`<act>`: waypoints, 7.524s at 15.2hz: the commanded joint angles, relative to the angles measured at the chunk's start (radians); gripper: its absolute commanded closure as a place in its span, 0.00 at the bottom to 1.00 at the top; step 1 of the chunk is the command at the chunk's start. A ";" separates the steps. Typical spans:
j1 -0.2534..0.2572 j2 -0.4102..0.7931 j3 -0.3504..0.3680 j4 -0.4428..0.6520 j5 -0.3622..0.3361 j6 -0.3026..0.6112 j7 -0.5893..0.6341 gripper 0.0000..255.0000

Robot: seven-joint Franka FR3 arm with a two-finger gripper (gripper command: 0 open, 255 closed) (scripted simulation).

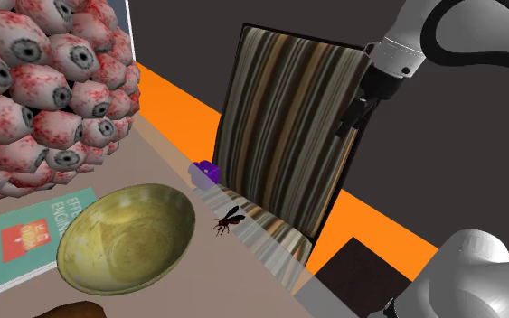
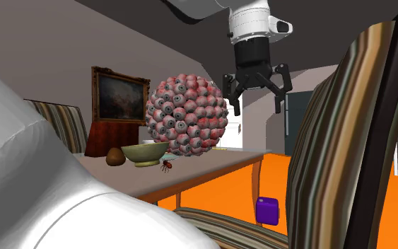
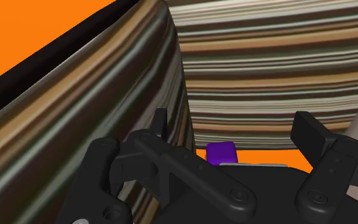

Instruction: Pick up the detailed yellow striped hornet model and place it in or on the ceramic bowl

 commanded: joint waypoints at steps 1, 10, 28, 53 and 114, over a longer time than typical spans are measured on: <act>0.000 0.000 0.000 0.000 0.000 0.000 0.000 0.00; 0.072 0.073 0.143 -0.054 0.133 0.085 0.163 0.00; 0.190 0.412 0.419 0.064 0.321 0.299 0.456 0.00; 0.196 0.448 0.444 -0.004 0.326 0.404 0.457 1.00; 0.291 0.907 0.612 0.704 0.046 0.158 0.853 1.00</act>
